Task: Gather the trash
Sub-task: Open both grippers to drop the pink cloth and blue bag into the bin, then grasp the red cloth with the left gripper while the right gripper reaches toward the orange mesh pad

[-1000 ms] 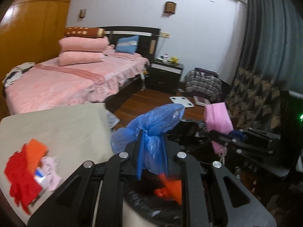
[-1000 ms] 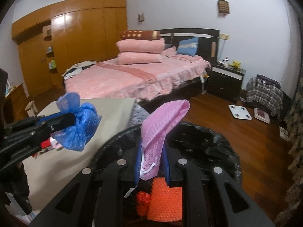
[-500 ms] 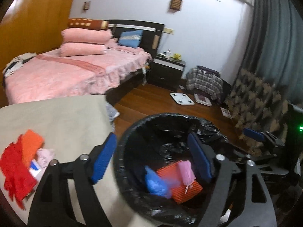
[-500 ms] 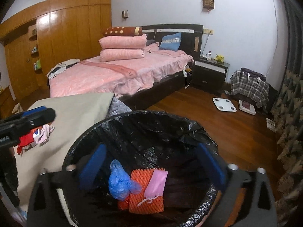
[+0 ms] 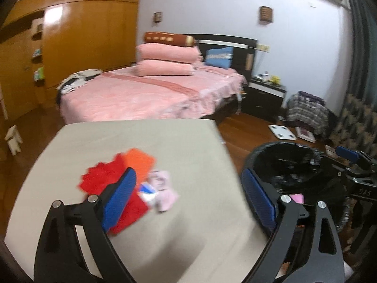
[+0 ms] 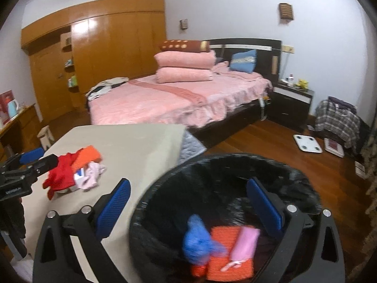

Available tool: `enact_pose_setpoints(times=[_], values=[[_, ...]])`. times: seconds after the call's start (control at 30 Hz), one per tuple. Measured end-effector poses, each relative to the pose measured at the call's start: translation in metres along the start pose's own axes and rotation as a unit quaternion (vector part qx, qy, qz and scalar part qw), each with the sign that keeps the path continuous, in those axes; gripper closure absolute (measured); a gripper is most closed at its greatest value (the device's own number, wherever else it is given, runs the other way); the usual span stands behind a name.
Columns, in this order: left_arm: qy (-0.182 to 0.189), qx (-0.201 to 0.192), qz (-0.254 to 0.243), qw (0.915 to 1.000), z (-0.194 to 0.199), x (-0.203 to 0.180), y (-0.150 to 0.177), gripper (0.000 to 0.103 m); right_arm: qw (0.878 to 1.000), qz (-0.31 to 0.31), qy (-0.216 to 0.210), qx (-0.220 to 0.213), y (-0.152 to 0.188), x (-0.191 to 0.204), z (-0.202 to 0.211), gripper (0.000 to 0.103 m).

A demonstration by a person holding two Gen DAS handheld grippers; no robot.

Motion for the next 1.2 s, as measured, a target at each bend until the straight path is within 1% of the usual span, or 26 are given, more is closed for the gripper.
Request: enact_pose_setpoints(times=[0.2,0.4,0.5,0.8,0.97,1.07,1.2], values=[[-0.049,0.004,0.024,0.9985,0.009,0.045,0.007,0.014,0.999,0.020,-0.031,0.010,0.003,0.043,-0.023,0.006],[-0.079,0.013,0.039,0.9960,0.011,0.074,0.020,0.014,0.997,0.035,-0.061,0.019,0.003,0.083,-0.049,0.006],[-0.090,0.021,0.046,0.9946,0.008,0.086,0.027,0.014,0.996,0.036,-0.072,0.026,0.004,0.097,-0.060,0.006],[-0.111,0.031,0.066,0.9911,0.001,0.116,0.041,0.014,0.994,0.053,-0.078,0.058,0.016,0.138,-0.105,0.007],[-0.116,0.033,0.065,0.9905,-0.005,0.123,0.040,0.014,0.992,0.059,-0.076,0.083,0.019,0.155,-0.137,0.015],[-0.117,0.034,0.065,0.9904,-0.011,0.125,0.040,0.014,0.991,0.065,-0.075,0.094,0.021,0.162,-0.149,0.020],[-0.110,0.036,0.068,0.9909,-0.016,0.127,0.042,0.016,0.992,0.060,-0.068,0.091,0.020,0.160,-0.151,0.021]])
Point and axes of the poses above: each gripper's, at about its wrist camera, not at the fingertips, and z roughly against the way its jaws point, x to its left, y to its underside, the point moved 1 cm from there along -z, roughly the way its jaws point, and after that the axes turned 5 degrees about -z, right-handed, at the moved point
